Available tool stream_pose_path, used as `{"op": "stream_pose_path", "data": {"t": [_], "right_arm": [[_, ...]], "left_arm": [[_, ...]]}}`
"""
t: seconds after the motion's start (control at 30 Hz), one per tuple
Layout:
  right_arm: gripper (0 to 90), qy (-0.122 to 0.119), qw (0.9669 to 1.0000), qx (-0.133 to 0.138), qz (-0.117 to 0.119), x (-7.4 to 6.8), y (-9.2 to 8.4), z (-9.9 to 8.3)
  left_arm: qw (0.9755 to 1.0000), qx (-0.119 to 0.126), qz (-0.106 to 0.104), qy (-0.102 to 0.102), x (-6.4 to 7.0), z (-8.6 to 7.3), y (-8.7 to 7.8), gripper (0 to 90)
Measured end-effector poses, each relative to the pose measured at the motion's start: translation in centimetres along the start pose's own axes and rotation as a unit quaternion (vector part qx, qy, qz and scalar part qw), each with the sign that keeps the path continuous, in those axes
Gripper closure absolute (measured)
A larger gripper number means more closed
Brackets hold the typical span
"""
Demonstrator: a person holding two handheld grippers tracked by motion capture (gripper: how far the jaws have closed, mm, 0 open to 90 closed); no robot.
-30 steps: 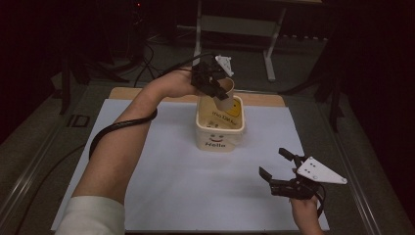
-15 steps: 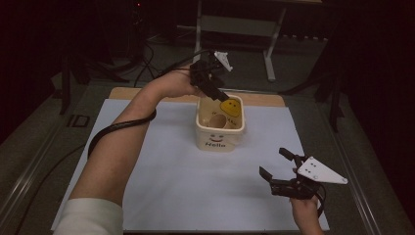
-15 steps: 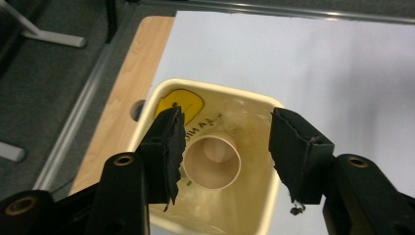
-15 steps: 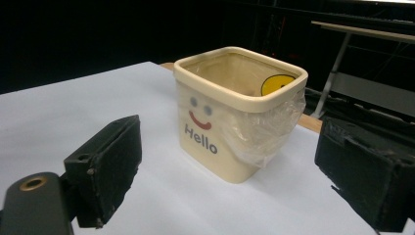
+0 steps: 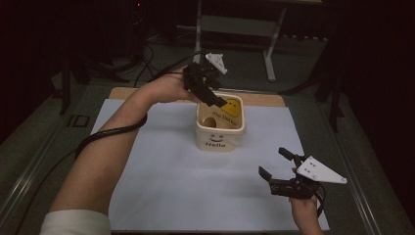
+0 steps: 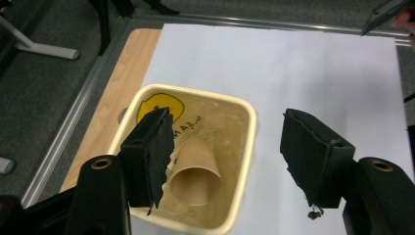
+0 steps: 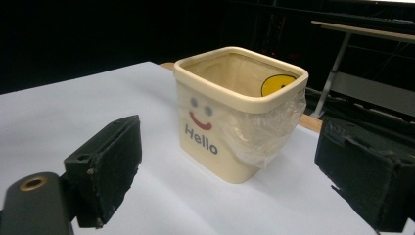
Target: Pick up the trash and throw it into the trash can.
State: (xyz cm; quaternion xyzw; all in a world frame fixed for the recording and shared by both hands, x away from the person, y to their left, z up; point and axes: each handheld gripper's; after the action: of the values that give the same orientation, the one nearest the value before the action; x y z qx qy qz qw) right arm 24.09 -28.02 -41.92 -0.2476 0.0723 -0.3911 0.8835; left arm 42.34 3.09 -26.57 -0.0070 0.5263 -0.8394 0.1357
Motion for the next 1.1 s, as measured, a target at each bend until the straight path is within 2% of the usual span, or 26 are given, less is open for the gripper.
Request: {"op": "stream_pose_path", "data": {"t": [0.07, 0.17, 0.3, 0.4, 0.6, 0.8, 0.97, 1.07, 1.1], "right_arm": [[10.1, 0.000, 1.0000, -0.001, 0.000, 0.0, 0.0, 0.0], [10.1, 0.001, 1.0000, -0.001, 0.002, -0.1, 0.1, 0.0], [10.2, 0.000, 1.0000, -0.004, 0.003, -0.1, 0.2, 0.0], [10.1, 0.000, 1.0000, -0.004, 0.004, -0.2, 0.2, 0.1], [10.1, 0.002, 0.9999, -0.008, 0.012, -0.2, 0.5, 0.1], [10.1, 0.000, 0.9999, -0.006, 0.012, -0.3, 0.5, 0.2], [10.1, -0.001, 0.9999, -0.007, 0.009, -0.4, 0.4, 0.2], [10.2, 0.001, 1.0000, -0.001, 0.005, -0.3, 0.2, 0.2], [10.1, 0.002, 1.0000, -0.001, 0.007, -0.3, 0.2, 0.2]], "left_arm": [[1.0000, -0.001, -0.006, 0.007, 0.5, -0.4, -0.3, 36.6], [0.9999, 0.003, -0.011, 0.005, 0.7, -0.6, -0.5, 35.5], [0.9999, 0.006, -0.010, 0.002, 1.1, -1.4, -1.0, 26.1], [0.9999, 0.005, -0.012, 0.001, 1.5, -2.1, -1.3, 23.6], [0.9999, 0.014, -0.010, -0.002, 2.2, -3.7, -2.0, 23.5], [0.9997, 0.016, -0.017, -0.008, 3.1, -5.7, -2.0, 23.4], [0.9992, 0.025, -0.030, -0.010, 4.4, -7.5, -1.8, 23.4], [0.9992, 0.019, -0.034, -0.011, 4.9, -8.3, -1.6, 21.9], [0.9989, 0.019, -0.041, -0.013, 5.2, -8.9, -1.6, 21.8]]}}
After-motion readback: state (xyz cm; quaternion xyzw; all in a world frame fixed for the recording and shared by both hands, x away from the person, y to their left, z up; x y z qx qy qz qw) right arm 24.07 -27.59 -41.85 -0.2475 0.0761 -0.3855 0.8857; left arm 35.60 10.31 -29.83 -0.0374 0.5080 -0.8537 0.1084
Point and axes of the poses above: each handheld gripper's, and its own axes: y roughly forward along the jaws, z roughly out of its top, x roughly to its right, and after that the axes turned 15 degrees about -x, right-handed
